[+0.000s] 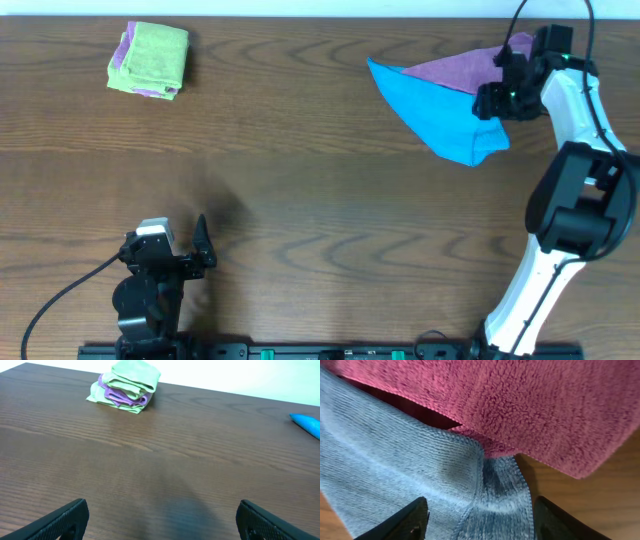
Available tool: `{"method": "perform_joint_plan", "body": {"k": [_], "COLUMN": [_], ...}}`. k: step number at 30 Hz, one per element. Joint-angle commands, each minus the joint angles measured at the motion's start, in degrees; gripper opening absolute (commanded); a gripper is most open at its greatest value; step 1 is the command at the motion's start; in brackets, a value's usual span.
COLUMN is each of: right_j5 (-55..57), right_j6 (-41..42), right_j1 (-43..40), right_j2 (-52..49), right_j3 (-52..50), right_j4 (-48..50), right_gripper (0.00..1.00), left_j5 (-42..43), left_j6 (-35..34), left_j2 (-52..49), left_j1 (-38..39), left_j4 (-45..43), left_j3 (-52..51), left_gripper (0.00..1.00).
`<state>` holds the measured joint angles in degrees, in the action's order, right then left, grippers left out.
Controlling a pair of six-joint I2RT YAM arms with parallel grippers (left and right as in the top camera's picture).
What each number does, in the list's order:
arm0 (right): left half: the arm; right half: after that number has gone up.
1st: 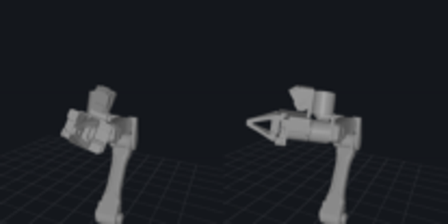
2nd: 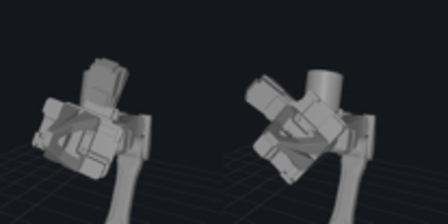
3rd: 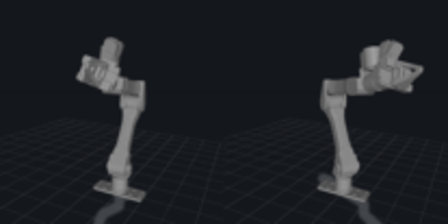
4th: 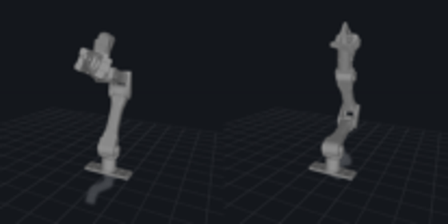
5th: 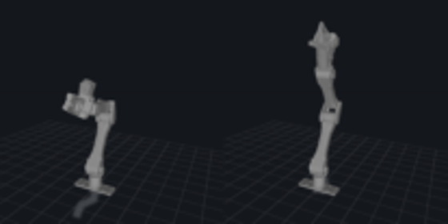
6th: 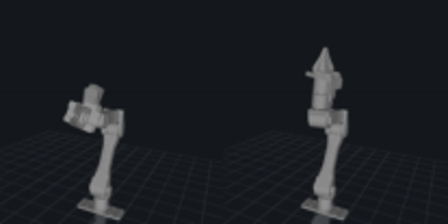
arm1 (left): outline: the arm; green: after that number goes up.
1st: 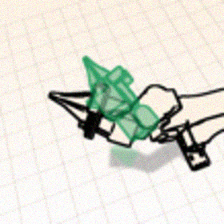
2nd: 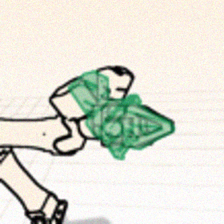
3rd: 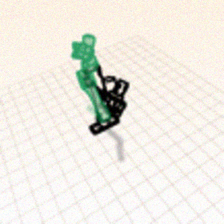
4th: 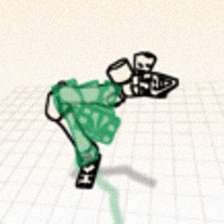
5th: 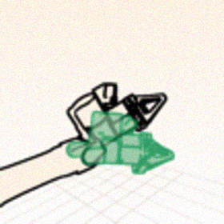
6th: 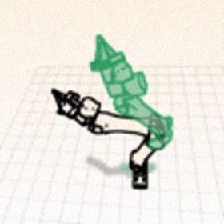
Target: Fold the cloth
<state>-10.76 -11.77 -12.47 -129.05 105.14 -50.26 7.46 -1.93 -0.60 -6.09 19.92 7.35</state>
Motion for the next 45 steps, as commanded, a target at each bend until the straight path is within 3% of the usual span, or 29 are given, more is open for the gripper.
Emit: {"method": "perform_joint_plan", "body": {"k": [1, 6, 10, 13, 18, 22, 32, 45], "right_j5": [-1.53, -1.68, -1.68, -1.73, -1.73, -2.82, -23.3, -23.34], "right_j6": [0.59, 0.59, 1.6, 2.14, 3.04, 4.46, 6.16, 4.39], "right_j1": [0.46, 0.98, 1.14, 1.27, 1.36, 1.36, 3.32, 12.79], "right_j2": [-2.36, -2.54, -2.86, -2.86, -2.86, -2.86, -1.31, 10.88], "right_j3": [0.04, 0.04, 0.04, 0.04, 0.04, 0.07, 9.07, 24.48], "right_j4": [0.42, 2.25, 3.58, 4.44, 4.83, 5.03, -1.05, -9.07], "right_gripper": [0.64, 0.51, 0.31, 0.29, 0.02, 0.01, 0.01, 0.01], "left_j5": [-0.42, -0.42, -0.42, -0.42, -0.42, -0.42, -0.42, -0.42], "left_j6": [-0.66, -0.63, -0.66, -0.66, -0.66, -0.66, -0.66, -0.66], "left_j2": [0.35, 0.35, 0.35, 0.35, 0.35, 0.35, 0.35, 0.35], "left_j1": [0.26, 0.26, 0.26, 0.26, 0.26, 0.26, 0.26, 0.26], "left_j4": [0.35, 0.35, 0.35, 0.35, 0.35, 0.35, 0.35, 0.35], "left_j3": [-1.25, -1.25, -1.25, -1.25, -1.25, -1.25, -1.25, -1.25], "left_gripper": [0.95, 0.95, 0.95, 0.95, 0.95, 0.95, 0.95, 0.95]}}
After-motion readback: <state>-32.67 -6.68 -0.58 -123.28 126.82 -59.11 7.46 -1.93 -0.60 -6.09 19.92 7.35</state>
